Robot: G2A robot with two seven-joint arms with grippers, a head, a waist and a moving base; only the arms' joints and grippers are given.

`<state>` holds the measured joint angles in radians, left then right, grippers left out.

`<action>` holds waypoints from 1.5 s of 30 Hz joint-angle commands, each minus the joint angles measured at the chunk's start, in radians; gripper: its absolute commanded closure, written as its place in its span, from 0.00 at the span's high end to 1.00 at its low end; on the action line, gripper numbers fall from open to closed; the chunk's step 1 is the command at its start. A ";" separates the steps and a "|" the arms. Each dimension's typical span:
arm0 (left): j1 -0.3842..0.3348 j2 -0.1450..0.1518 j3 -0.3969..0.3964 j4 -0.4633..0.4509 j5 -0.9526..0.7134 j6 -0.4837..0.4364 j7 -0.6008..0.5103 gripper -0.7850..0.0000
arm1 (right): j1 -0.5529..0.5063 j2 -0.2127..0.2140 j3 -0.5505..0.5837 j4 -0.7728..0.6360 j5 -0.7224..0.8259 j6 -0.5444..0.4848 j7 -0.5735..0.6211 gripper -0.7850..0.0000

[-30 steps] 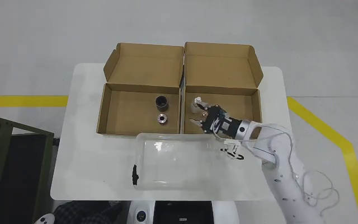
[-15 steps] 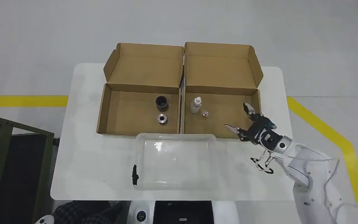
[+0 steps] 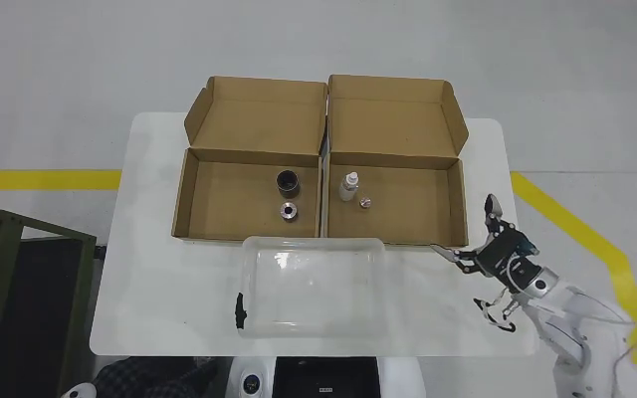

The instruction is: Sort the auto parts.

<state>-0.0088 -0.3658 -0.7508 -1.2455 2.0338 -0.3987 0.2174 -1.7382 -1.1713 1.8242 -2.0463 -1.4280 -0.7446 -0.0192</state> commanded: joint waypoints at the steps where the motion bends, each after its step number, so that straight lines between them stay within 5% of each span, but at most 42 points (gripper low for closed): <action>1: 0.000 0.000 0.000 0.000 0.000 0.000 0.000 1.00 | -0.021 0.002 0.023 -0.001 0.003 0.000 -0.015 1.00; 12: 0.000 0.000 0.000 0.000 0.000 0.000 0.000 1.00 | -0.082 0.011 0.104 0.018 0.025 -0.014 -0.066 1.00; 45: 0.000 0.000 0.000 0.000 0.000 0.000 0.000 1.00 | -0.082 0.011 0.104 0.018 0.025 -0.014 -0.066 1.00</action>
<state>-0.0088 -0.3658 -0.7508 -1.2455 2.0338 -0.3987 0.2174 -1.8205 -1.1602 1.9278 -2.0288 -1.4026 -0.7583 -0.0849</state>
